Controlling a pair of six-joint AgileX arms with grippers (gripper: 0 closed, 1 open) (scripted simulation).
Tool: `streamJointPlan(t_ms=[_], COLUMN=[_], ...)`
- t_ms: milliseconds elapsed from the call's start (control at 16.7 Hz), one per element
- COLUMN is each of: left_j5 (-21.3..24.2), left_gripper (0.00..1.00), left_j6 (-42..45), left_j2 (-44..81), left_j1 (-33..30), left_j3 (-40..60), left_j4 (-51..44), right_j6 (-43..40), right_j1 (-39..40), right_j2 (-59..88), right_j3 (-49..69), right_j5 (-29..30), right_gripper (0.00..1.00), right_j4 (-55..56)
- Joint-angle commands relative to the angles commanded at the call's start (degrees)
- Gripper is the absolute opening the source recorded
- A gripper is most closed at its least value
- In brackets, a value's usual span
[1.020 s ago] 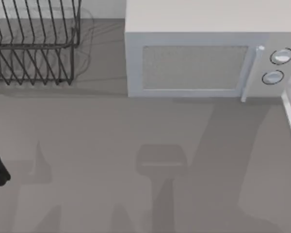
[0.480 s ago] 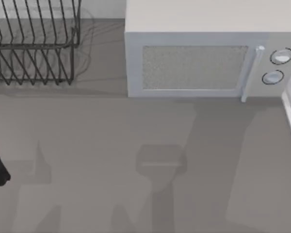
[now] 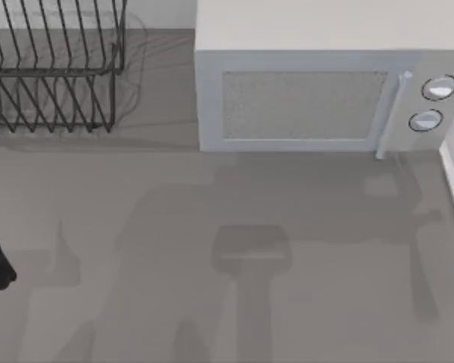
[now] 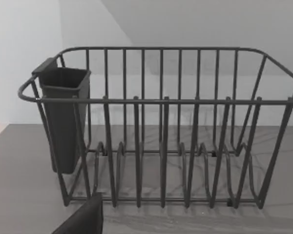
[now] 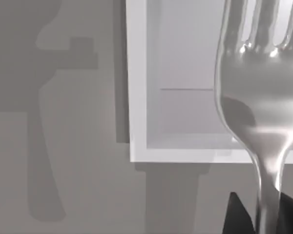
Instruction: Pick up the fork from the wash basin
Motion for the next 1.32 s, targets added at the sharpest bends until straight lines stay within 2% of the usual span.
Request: streamJointPlan(t_ms=[300, 480, 960, 1320], left_j5=[0.00, 0.00, 0.00, 0.00], left_gripper=[1.00, 1.00, 1.00, 1.00], left_j6=[0.00, 0.00, 0.00, 0.00], left_j2=[0.00, 0.00, 0.00, 0.00], left_j1=[0.00, 0.00, 0.00, 0.00], left_j3=[0.00, 0.00, 0.00, 0.00], left_j4=[0.00, 0.00, 0.00, 0.00], right_j6=[16.60, 22.31, 23.15, 23.34], right_j1=[16.49, 22.22, 22.82, 23.13], right_j2=[-16.33, -21.25, -21.41, -18.61], right_j3=[-18.26, -23.74, -26.56, -39.65], right_j5=[0.38, 0.72, 0.67, 0.76], right_gripper=[0.00, 0.00, 0.00, 0.00], right_j4=[4.24, 7.27, 9.95, 27.31])
